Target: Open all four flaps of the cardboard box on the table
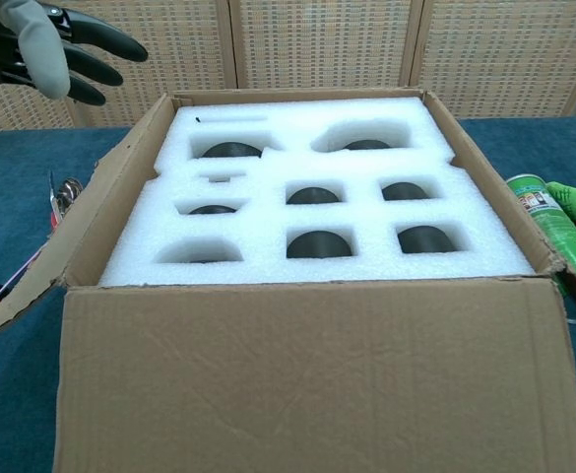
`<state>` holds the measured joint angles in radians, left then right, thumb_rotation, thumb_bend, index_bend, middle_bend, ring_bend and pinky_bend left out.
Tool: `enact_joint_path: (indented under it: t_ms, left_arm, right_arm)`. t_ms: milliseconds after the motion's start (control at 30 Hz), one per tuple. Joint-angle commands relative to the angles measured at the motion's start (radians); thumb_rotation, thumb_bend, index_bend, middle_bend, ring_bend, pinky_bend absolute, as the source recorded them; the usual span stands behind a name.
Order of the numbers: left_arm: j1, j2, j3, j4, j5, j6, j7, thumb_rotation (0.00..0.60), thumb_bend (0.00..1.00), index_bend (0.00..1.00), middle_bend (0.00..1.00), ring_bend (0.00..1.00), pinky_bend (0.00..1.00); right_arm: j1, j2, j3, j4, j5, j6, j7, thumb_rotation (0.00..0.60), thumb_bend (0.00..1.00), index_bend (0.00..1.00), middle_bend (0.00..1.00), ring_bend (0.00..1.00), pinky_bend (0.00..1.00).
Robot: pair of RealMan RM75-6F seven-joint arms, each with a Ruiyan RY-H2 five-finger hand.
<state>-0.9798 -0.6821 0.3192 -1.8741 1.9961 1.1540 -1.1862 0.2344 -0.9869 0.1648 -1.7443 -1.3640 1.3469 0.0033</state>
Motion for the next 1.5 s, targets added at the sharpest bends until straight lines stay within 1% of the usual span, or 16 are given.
enact_joint_path:
  t_ms: [33, 100, 233, 267, 433, 600, 733, 867, 1000, 1133, 1267, 1500]
  left_arm:
    - [0.095, -0.001, -0.052, -0.055, -0.160, -0.050, 0.221, 0.375, 0.27, 0.34, 0.00, 0.00, 0.00]
    - [0.121, -0.006, -0.065, -0.054, -0.206, -0.048, 0.297, 0.397, 0.27, 0.33, 0.00, 0.00, 0.00]
    - [0.191, -0.031, -0.105, -0.063, -0.335, -0.025, 0.549, 0.462, 0.27, 0.30, 0.00, 0.00, 0.00]
    - [0.216, -0.047, -0.119, -0.071, -0.377, -0.010, 0.636, 0.471, 0.27, 0.30, 0.00, 0.00, 0.00]
    - [0.298, -0.113, -0.158, -0.086, -0.510, 0.051, 0.889, 0.488, 0.27, 0.28, 0.00, 0.00, 0.00]
    - [0.373, -0.176, -0.191, -0.070, -0.605, 0.136, 1.071, 0.498, 0.27, 0.27, 0.00, 0.00, 0.00]
    - [0.431, -0.230, -0.212, -0.056, -0.641, 0.213, 1.179, 0.498, 0.27, 0.24, 0.00, 0.00, 0.00]
    - [0.490, -0.289, -0.242, -0.026, -0.650, 0.290, 1.230, 0.499, 0.26, 0.22, 0.00, 0.00, 0.00]
    - [0.541, -0.332, -0.270, 0.000, -0.651, 0.348, 1.208, 0.501, 0.25, 0.22, 0.00, 0.00, 0.00]
    - [0.586, -0.363, -0.283, 0.024, -0.640, 0.398, 1.199, 0.500, 0.25, 0.22, 0.00, 0.00, 0.00]
    - [0.626, -0.389, -0.285, 0.041, -0.631, 0.419, 1.201, 0.501, 0.25, 0.22, 0.00, 0.00, 0.00]
    - [0.679, -0.402, -0.302, 0.051, -0.637, 0.442, 1.187, 0.501, 0.25, 0.22, 0.00, 0.00, 0.00]
  right_arm:
    - [0.001, -0.003, 0.000, 0.005, 0.003, -0.002, 0.001, 0.600, 0.93, 0.14, 0.07, 0.00, 0.00]
    - [0.001, -0.006, 0.000, 0.010, 0.007, -0.003, 0.001, 0.600, 0.93, 0.14, 0.07, 0.00, 0.00]
    - [0.000, -0.015, 0.004, 0.022, 0.018, -0.001, -0.003, 0.600, 0.93, 0.14, 0.07, 0.00, 0.00]
    - [-0.001, -0.019, 0.004, 0.027, 0.022, 0.000, -0.005, 0.600, 0.93, 0.14, 0.07, 0.00, 0.00]
    - [-0.002, -0.036, 0.005, 0.043, 0.039, -0.002, -0.010, 0.600, 0.93, 0.14, 0.07, 0.00, 0.00]
    - [-0.002, -0.048, 0.001, 0.054, 0.046, -0.005, -0.026, 0.600, 0.93, 0.14, 0.07, 0.00, 0.00]
    - [-0.004, -0.051, 0.000, 0.054, 0.046, -0.001, -0.037, 0.600, 0.93, 0.14, 0.07, 0.00, 0.00]
    - [-0.004, -0.054, 0.000, 0.050, 0.043, 0.001, -0.046, 0.600, 0.93, 0.14, 0.07, 0.00, 0.00]
    - [-0.005, -0.056, 0.000, 0.043, 0.040, 0.008, -0.058, 0.600, 0.93, 0.14, 0.07, 0.00, 0.00]
    - [-0.007, -0.057, -0.002, 0.035, 0.037, 0.011, -0.068, 0.600, 0.93, 0.14, 0.07, 0.00, 0.00]
    - [-0.009, -0.059, -0.002, 0.034, 0.042, 0.012, -0.076, 0.600, 0.93, 0.14, 0.07, 0.00, 0.00]
    - [-0.021, -0.059, -0.008, 0.029, 0.039, 0.027, -0.087, 0.600, 0.93, 0.14, 0.07, 0.00, 0.00]
